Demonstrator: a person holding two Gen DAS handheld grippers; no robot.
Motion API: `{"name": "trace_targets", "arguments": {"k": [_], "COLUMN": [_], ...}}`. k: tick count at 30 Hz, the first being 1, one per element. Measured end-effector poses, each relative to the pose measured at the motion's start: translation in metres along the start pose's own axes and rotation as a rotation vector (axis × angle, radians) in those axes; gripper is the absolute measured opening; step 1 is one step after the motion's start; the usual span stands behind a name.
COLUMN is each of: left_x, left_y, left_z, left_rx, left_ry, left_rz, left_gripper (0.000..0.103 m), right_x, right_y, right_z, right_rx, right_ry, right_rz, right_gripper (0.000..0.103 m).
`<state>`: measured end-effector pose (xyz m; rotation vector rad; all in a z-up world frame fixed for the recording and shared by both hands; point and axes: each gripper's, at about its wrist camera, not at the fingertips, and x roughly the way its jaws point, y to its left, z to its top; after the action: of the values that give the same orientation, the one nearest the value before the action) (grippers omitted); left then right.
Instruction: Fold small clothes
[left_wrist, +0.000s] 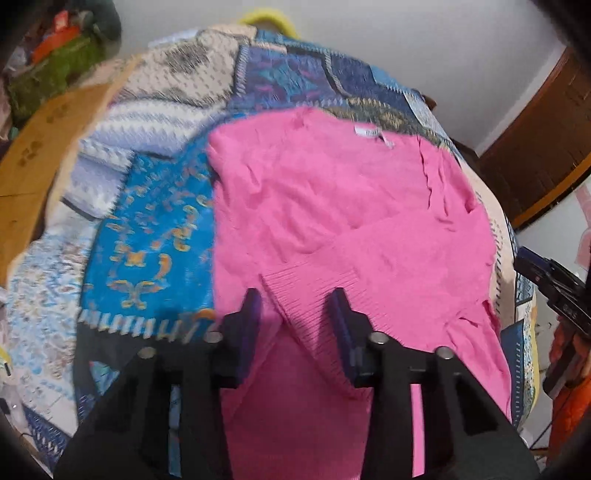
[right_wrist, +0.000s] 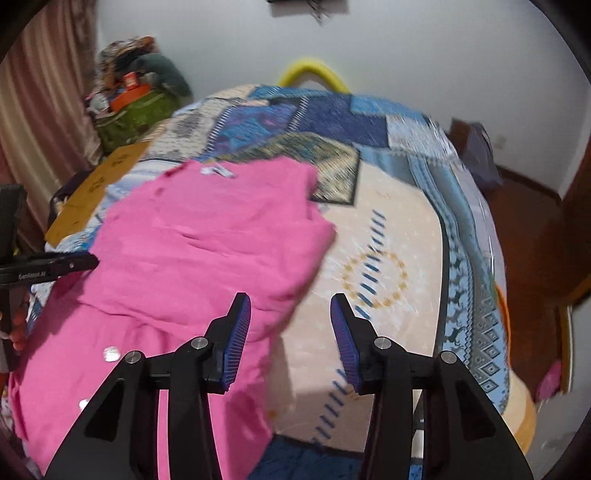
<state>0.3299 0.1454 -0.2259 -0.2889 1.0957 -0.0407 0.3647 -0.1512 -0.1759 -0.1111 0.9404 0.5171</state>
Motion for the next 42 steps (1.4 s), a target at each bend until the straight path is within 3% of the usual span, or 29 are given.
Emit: {"name": "trace_targets", "arguments": {"k": [3,6,9,12,16,18,20,27,31,35,36,40,42], "left_x": [0.002,-0.001,-0.014,-0.020,-0.008,-0.001,-0.001,-0.002,-0.011,-0.030,-0.035,-0.060,-0.068], "left_y": [-0.002,-0.005,-0.007,-0.004,0.001,0.006,0.007,0.004,0.004,0.015,0.018,0.031,0.034], "left_z": [0.001,0.002,0.003,0.005,0.002,-0.003,-0.004,-0.006,-0.010,-0.021,-0.025,-0.053,-0.066], "left_rx": [0.030,0.069,0.103,0.109,0.099,0.083,0.066,0.080,0.113,0.091,0.083,0.042,0.033], "left_ry": [-0.016,-0.031,-0.090,-0.117,-0.073,-0.046,-0.054,-0.059,-0.061,-0.039,-0.036,-0.034,-0.030], "left_rz": [-0.027,-0.015,0.029,0.047,0.048,0.042,0.033,0.090,0.161,0.174,0.170,0.162,0.149], "left_gripper": [0.011,0.010,0.009,0.009,0.010,0.012,0.012,0.021,0.024,0.024,0.027,0.053,0.055], "right_x": [0.017,0.033,0.042,0.051,0.043,0.031,0.023,0.032,0.031,0.015,0.008,-0.025,-0.039], "right_y": [-0.009,-0.006,0.003,0.013,0.014,0.014,0.014,0.028,0.021,0.012,0.012,0.016,0.020], "right_z": [0.001,0.006,0.010,0.015,0.013,0.005,-0.004,-0.038,-0.043,-0.049,-0.052,-0.066,-0.075], "right_rx": [0.037,0.057,0.035,-0.015,-0.022,-0.030,-0.033,-0.109,-0.081,-0.059,-0.055,-0.028,-0.019], "right_ry": [0.011,0.017,-0.002,-0.012,-0.010,-0.001,0.011,0.110,0.115,0.120,0.115,0.089,0.084], "right_rz": [0.034,0.086,0.097,0.072,0.076,0.096,0.111,0.079,0.057,0.024,0.024,0.064,0.092], "right_gripper": [0.041,0.041,0.026,0.023,0.024,0.030,0.042,0.043,0.042,0.042,0.042,0.043,0.043]}}
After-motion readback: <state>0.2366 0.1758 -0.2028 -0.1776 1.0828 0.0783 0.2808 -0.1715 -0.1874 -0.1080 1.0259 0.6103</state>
